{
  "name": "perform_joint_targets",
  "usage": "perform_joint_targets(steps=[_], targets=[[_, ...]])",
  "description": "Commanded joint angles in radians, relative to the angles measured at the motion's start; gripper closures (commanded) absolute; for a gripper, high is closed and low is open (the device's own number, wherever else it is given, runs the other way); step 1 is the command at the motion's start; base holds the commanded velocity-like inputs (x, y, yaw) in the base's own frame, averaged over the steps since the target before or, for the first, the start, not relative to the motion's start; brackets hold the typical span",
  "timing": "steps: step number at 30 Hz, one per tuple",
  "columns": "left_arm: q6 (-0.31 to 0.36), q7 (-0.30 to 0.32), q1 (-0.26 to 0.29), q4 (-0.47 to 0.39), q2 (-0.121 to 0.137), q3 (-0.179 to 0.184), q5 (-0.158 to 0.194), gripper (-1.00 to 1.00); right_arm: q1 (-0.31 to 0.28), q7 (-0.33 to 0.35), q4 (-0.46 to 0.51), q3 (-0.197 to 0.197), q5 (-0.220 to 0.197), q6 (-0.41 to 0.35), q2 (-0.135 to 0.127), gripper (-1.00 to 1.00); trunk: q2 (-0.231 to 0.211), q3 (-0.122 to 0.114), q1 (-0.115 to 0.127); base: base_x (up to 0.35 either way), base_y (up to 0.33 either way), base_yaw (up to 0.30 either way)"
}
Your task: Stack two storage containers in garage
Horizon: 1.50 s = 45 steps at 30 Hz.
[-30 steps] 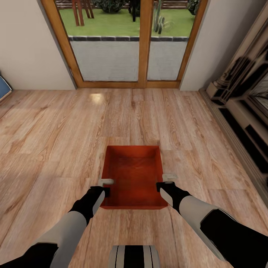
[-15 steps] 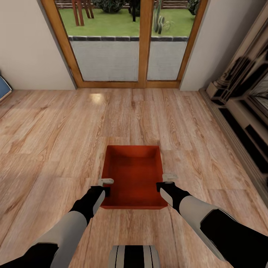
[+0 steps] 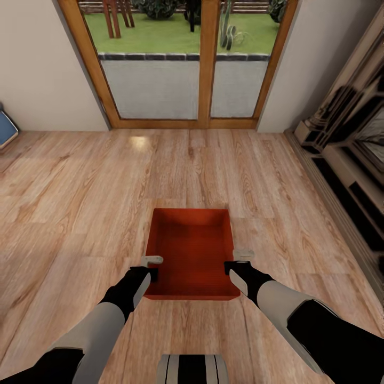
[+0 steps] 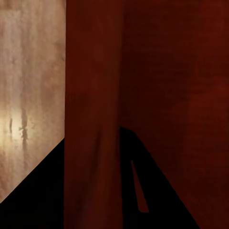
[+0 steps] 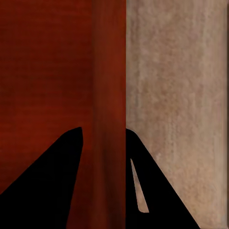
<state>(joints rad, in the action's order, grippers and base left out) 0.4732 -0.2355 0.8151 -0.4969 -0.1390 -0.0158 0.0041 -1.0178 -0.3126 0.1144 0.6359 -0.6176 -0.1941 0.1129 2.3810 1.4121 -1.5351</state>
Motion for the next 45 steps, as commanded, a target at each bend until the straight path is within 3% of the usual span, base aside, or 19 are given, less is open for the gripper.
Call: perform_joint_targets(steps=[1,14,45], targets=[[0.007,-0.006,-0.001,0.000,0.000,0.006,-0.001,1.00,-0.001,-0.006,0.002,0.007,0.004,-0.007,-0.001,1.00,-0.007,-0.003,0.004,0.000,0.000,0.000],[0.007,-0.004,-0.001,-0.002,0.001,0.007,0.001,1.00,-0.001,-0.005,0.003,0.007,0.040,0.026,0.000,1.00,-0.098,-0.043,0.054,0.000,0.000,0.000],[0.009,-0.004,-0.001,-0.003,0.001,0.007,0.001,1.00,-0.001,-0.005,0.003,0.007,0.044,0.025,0.002,1.00,-0.315,-0.140,0.173,0.000,0.000,0.000]])
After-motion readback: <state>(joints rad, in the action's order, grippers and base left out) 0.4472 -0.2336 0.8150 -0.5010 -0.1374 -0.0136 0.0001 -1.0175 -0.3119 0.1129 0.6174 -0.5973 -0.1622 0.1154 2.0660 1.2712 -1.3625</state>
